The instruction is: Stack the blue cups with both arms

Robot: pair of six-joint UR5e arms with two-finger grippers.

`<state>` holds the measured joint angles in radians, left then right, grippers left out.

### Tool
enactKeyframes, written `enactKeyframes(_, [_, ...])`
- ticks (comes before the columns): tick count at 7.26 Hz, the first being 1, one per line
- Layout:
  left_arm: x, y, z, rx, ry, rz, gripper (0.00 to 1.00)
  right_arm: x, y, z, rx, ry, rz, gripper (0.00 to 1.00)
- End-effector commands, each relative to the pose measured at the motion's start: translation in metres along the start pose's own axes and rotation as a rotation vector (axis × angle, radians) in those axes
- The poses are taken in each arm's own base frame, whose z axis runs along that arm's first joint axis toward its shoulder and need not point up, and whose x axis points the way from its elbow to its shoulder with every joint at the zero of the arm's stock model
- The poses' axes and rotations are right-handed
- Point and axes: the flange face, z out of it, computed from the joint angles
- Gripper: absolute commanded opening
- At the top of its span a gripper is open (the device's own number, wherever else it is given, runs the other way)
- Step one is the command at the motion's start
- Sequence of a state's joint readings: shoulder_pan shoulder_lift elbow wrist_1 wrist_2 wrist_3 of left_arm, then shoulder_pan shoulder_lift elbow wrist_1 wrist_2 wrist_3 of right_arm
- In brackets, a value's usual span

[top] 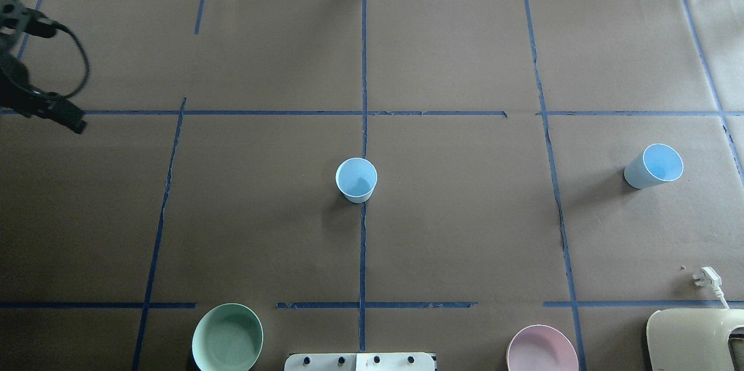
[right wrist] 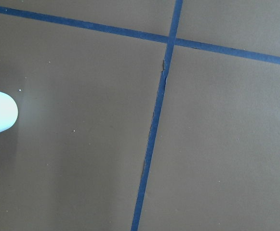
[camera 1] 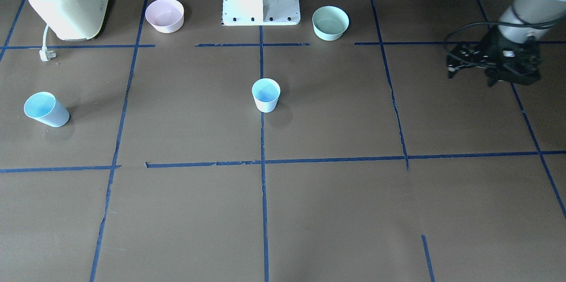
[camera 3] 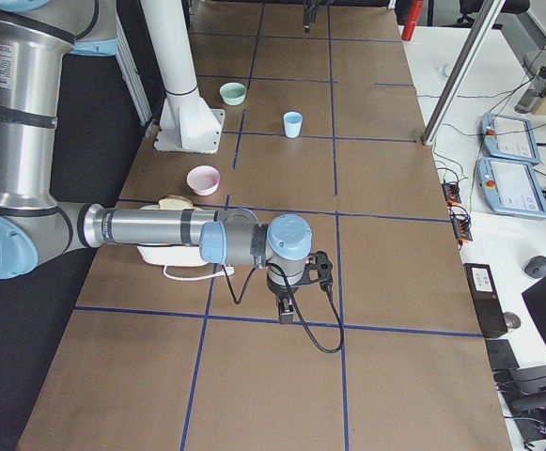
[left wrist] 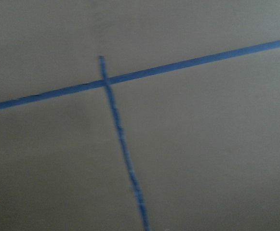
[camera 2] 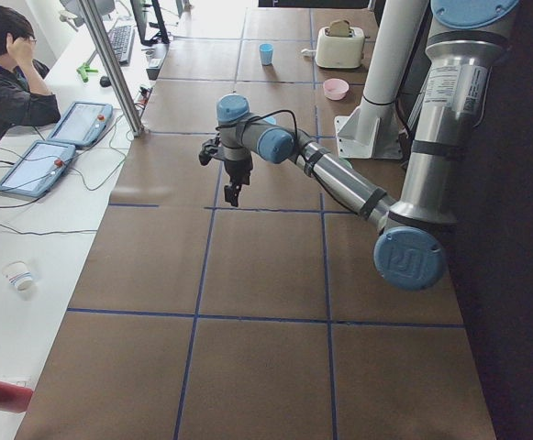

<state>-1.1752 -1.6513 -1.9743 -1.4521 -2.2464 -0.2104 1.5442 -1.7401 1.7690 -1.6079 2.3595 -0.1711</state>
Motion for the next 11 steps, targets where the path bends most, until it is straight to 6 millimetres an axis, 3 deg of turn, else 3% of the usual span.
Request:
enactKeyframes(1, [-0.184, 0.081, -0.002, -0.013, 0.060, -0.003, 1.00, -0.006, -0.010, -0.006, 0.015, -0.002, -0.016, 1.00])
enactKeyframes(2, [-0.222, 0.115, -0.003, -0.004, 0.078, -0.071, 1.00, -0.009, -0.013, -0.008, 0.019, -0.001, -0.020, 1.00])
enactKeyframes(3, [-0.244, 0.168, 0.012, -0.032, 0.093, -0.159, 1.00, -0.016, -0.024, -0.015, 0.037, -0.018, -0.034, 1.00])
enactKeyframes(4, [-0.248, 0.200, 0.014, -0.037, 0.096, -0.205, 1.00, -0.021, -0.025, -0.015, 0.039, -0.038, 0.015, 1.00])
enactKeyframes(5, [-0.245, 0.202, 0.010, -0.029, 0.094, -0.207, 1.00, -0.044, -0.032, -0.019, 0.043, -0.041, 0.056, 1.00])
enactKeyframes(6, [-0.245, 0.200, 0.009, -0.028, 0.092, -0.208, 1.00, -0.084, -0.040, -0.016, 0.028, -0.048, 0.095, 1.00])
enactKeyframes(7, [-0.244, 0.199, 0.008, -0.026, 0.093, -0.207, 1.00, -0.116, -0.046, -0.007, 0.017, -0.054, 0.113, 1.00])
enactKeyframes(9, [-0.243, 0.197, 0.006, -0.021, 0.091, -0.202, 1.00, -0.160, -0.058, 0.025, 0.071, -0.048, 0.157, 1.00])
enactKeyframes(11, [-0.243, 0.195, 0.005, -0.019, 0.091, -0.200, 1.00, -0.144, -0.061, 0.079, 0.105, -0.050, 0.141, 0.99])
